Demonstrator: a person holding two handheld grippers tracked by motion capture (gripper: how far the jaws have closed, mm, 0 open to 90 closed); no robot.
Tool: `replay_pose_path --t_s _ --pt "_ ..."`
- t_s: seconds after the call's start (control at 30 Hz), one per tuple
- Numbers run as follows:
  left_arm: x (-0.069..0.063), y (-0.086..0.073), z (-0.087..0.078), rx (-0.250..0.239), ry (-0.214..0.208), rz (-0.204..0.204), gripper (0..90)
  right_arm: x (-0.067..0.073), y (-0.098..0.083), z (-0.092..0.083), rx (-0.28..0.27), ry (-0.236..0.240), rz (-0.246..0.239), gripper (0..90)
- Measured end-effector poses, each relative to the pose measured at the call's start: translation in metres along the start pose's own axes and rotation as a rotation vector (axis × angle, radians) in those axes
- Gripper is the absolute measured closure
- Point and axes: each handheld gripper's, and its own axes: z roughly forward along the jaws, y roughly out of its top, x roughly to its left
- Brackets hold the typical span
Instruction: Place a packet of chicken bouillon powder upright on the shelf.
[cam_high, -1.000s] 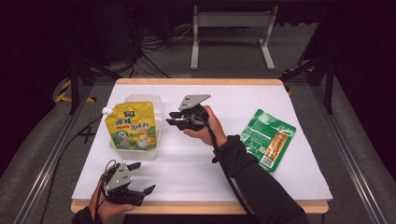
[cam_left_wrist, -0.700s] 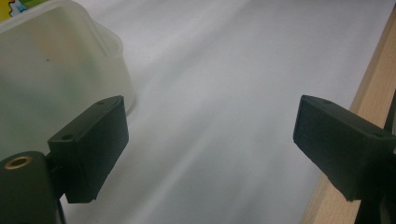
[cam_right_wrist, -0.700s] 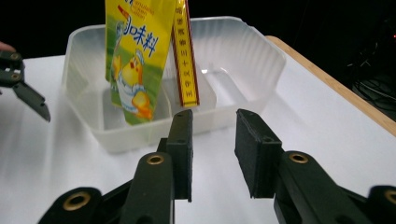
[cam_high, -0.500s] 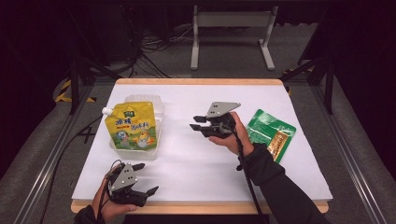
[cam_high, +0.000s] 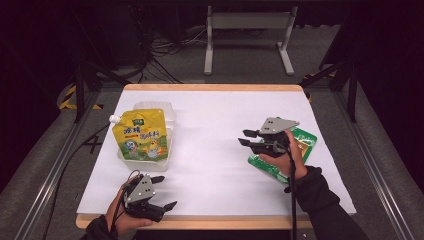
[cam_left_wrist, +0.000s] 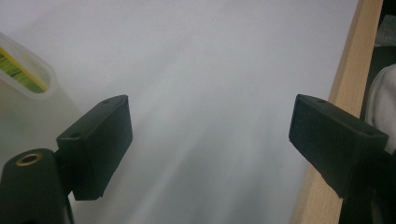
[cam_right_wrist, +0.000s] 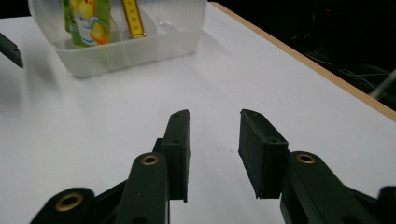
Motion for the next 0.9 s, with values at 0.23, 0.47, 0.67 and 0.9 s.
replay_pose_path --t_s 0.23,0.47,0.67,0.9 --pt "0.0 0.005 0.008 0.004 -0.029 0.007 14.7 -0.019 -0.029 -0.028 0.032 -0.075 0.062 58.4" --pt "-0.001 0.01 0.014 0.012 -0.043 0.021 15.0 -0.039 -0.053 -0.053 0.044 -0.16 0.136 55.2" --pt "0.0 0.013 0.019 0.015 -0.05 0.031 15.1 -0.054 -0.074 -0.072 0.077 -0.227 0.201 50.2" --pt "0.001 0.016 0.026 0.031 -0.05 0.041 16.1 -0.075 -0.095 -0.088 0.107 -0.283 0.318 36.6"
